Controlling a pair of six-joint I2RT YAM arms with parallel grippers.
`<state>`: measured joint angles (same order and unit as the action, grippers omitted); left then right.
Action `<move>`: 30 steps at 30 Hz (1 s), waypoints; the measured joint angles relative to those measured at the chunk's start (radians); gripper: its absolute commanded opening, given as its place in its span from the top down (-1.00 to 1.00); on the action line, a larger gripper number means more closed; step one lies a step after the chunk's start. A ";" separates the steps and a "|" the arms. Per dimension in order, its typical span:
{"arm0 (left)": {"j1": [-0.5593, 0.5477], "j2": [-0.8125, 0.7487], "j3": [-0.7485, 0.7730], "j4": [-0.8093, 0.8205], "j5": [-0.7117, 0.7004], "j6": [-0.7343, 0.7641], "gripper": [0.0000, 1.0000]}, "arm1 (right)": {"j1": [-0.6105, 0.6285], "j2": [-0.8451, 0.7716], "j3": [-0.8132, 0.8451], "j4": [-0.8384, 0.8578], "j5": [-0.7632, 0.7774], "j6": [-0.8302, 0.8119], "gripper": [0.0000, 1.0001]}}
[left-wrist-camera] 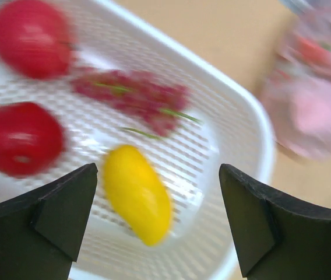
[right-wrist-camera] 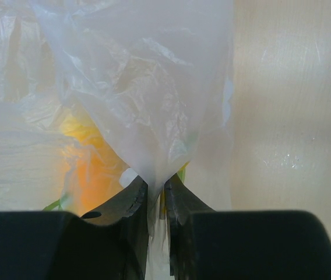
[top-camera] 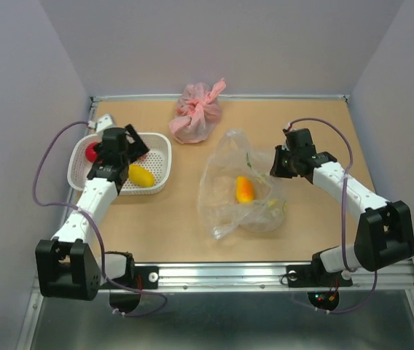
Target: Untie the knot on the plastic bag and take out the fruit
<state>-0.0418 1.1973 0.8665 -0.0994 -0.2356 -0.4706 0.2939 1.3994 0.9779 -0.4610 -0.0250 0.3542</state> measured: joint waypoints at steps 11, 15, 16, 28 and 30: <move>-0.706 0.108 0.124 -0.010 0.077 -0.102 -0.74 | 0.000 -0.003 -0.031 0.000 0.026 -0.004 0.62; -0.821 0.266 0.209 -0.009 0.085 -0.138 -0.72 | 0.000 -0.004 -0.031 0.002 0.029 -0.004 0.62; -0.839 0.314 0.233 -0.008 0.086 -0.147 -0.72 | 0.000 -0.004 -0.031 0.002 0.029 -0.004 0.62; -0.883 0.698 0.446 -0.014 0.106 -0.175 -0.66 | 0.000 -0.008 -0.069 0.024 -0.014 0.002 0.61; -0.887 0.743 0.468 -0.019 0.108 -0.178 -0.66 | 0.000 -0.012 -0.074 0.024 -0.019 0.002 0.61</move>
<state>-0.9287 1.9408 1.3342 -0.1181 -0.1280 -0.6487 0.2939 1.3876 0.9039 -0.4370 -0.0437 0.3565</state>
